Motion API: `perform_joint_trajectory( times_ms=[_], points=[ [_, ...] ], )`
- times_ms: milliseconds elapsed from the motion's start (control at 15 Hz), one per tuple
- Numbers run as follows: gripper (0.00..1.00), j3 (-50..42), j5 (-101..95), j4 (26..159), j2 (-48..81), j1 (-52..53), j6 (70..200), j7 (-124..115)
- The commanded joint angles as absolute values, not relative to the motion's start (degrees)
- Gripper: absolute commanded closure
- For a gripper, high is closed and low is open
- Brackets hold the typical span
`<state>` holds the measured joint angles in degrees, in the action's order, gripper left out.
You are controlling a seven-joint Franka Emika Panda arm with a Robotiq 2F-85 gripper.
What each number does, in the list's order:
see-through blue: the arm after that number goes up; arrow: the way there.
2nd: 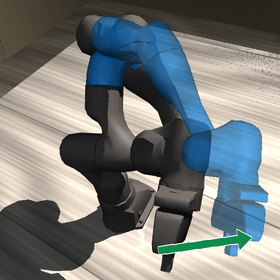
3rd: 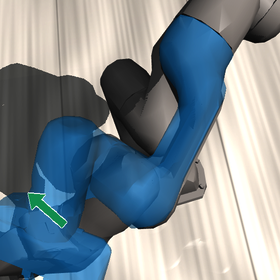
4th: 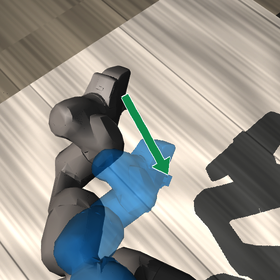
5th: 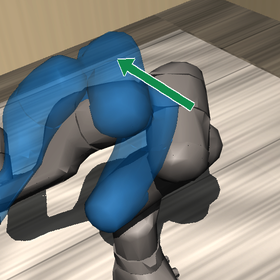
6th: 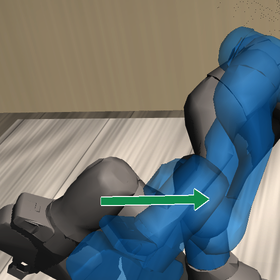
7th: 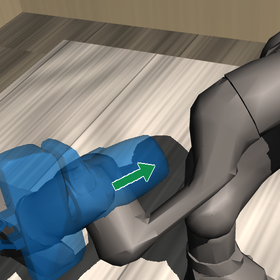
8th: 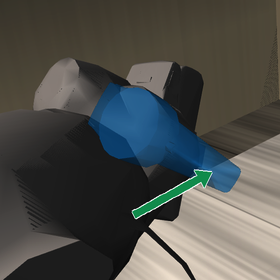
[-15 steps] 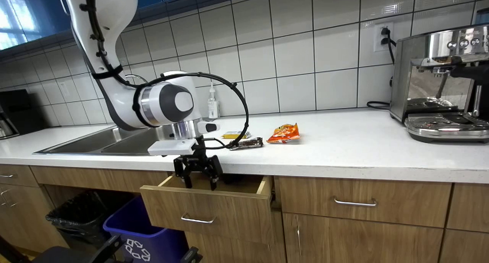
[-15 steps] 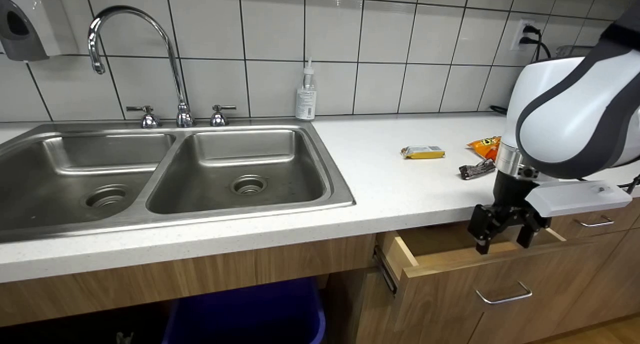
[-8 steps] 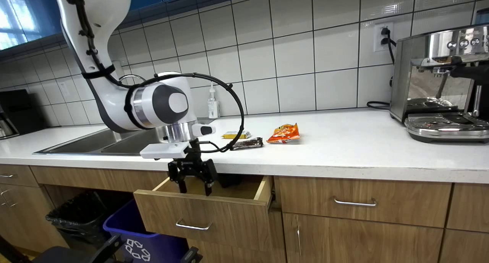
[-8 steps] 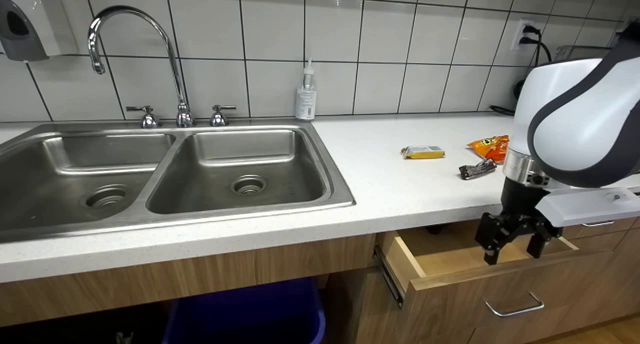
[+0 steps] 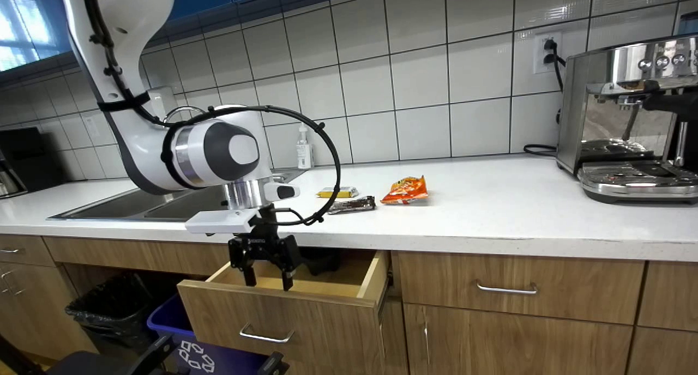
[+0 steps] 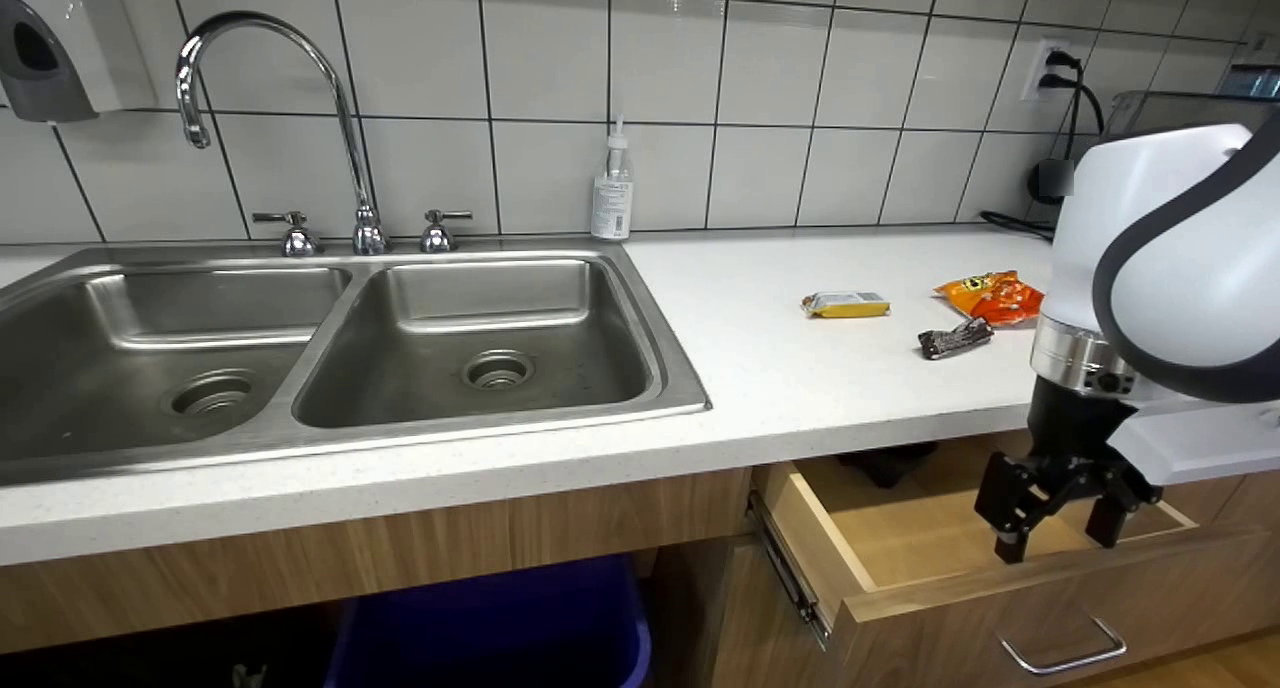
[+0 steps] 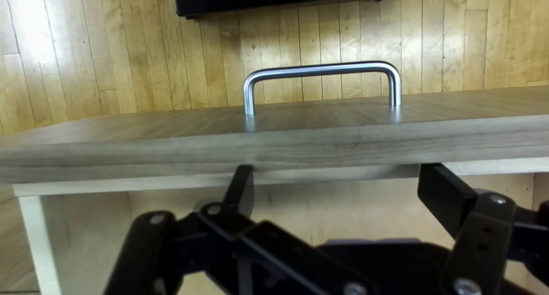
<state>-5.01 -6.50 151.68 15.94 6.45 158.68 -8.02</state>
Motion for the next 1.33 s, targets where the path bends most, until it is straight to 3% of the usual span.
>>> perform_joint_trajectory(
  times_ms=[0, 533, 1267],
  points=[
    [0.00, -4.55, -7.16, 155.35, 13.31, 7.33, 157.27, -10.87],
    [0.00, -3.17, -4.25, 155.23, 10.87, 6.73, 154.09, -12.41],
    [0.00, -1.43, 0.70, 149.32, 1.61, 5.08, 137.04, -14.97]
  ],
)
